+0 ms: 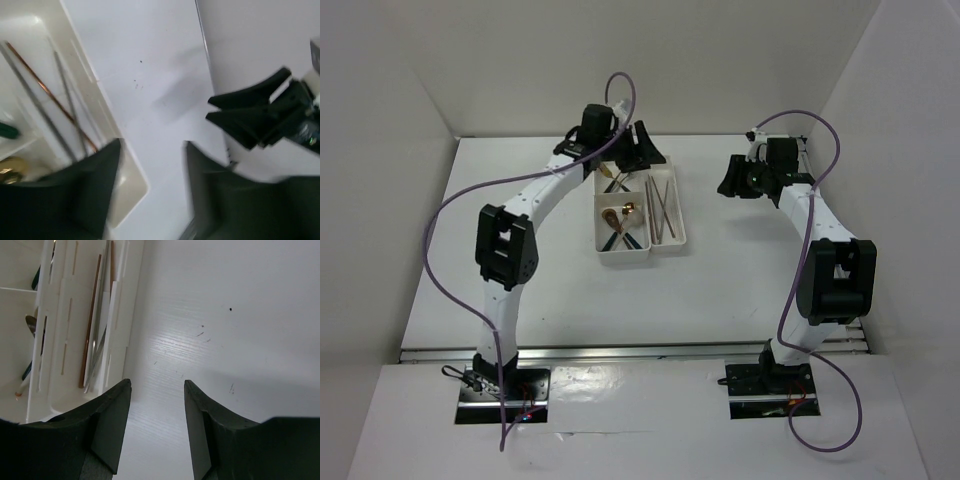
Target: Sort the eating utensils into containers
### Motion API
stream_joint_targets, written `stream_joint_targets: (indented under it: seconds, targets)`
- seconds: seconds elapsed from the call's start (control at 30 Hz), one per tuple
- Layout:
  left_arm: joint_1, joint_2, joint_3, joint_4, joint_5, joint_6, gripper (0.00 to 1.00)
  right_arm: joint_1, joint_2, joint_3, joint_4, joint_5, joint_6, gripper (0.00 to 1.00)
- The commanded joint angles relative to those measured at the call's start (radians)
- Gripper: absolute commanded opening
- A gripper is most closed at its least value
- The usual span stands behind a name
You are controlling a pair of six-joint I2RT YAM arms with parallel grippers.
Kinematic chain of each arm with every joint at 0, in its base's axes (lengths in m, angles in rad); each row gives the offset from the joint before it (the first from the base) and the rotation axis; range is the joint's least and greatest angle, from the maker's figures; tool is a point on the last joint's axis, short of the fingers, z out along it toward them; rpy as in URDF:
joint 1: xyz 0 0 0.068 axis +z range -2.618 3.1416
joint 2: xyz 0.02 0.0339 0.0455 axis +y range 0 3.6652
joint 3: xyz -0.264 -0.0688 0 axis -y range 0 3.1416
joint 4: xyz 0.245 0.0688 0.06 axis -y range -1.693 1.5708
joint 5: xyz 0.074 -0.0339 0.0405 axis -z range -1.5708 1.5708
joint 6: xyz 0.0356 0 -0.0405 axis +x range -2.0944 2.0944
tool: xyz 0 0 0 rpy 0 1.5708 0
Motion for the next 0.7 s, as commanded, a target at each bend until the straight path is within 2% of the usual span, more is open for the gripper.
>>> stream_joint_targets:
  seconds: [0.0,0.07,0.1,0.13,0.17,0.23,0.43,0.67]
  targets:
    - [0.065,-0.128,0.048,-0.128,0.029,0.302,0.75,0.008,-0.023,-0.01,0.039,0.006,-0.07,0.54]
    - [0.087,-0.157,0.067,-0.208,0.006,0.43,0.92,0.008,-0.011,-0.01,0.071,0.006,-0.099,0.56]
    - [0.1,-0.171,0.101,-0.314,-0.065,0.562,0.95,0.008,0.0,-0.01,0.071,0.006,-0.125,0.56]
    - [0.1,-0.18,0.101,-0.355,-0.102,0.618,0.97,0.008,0.0,-0.01,0.083,0.015,-0.134,0.56]
    - [0.131,-0.192,0.086,-0.383,-0.135,0.658,0.99,0.008,0.014,-0.01,0.092,0.015,-0.148,0.57]
    - [0.169,-0.264,-0.045,-0.395,-0.169,0.742,1.0,0.008,0.041,-0.01,0.105,0.015,-0.189,0.58]
    - [0.346,-0.474,-0.462,-0.244,-0.25,0.787,1.0,-0.001,0.114,0.017,0.135,0.006,-0.212,0.61]
    - [0.49,-0.531,-0.695,-0.118,-0.305,0.874,1.0,-0.01,0.161,0.017,0.154,0.006,-0.212,0.61]
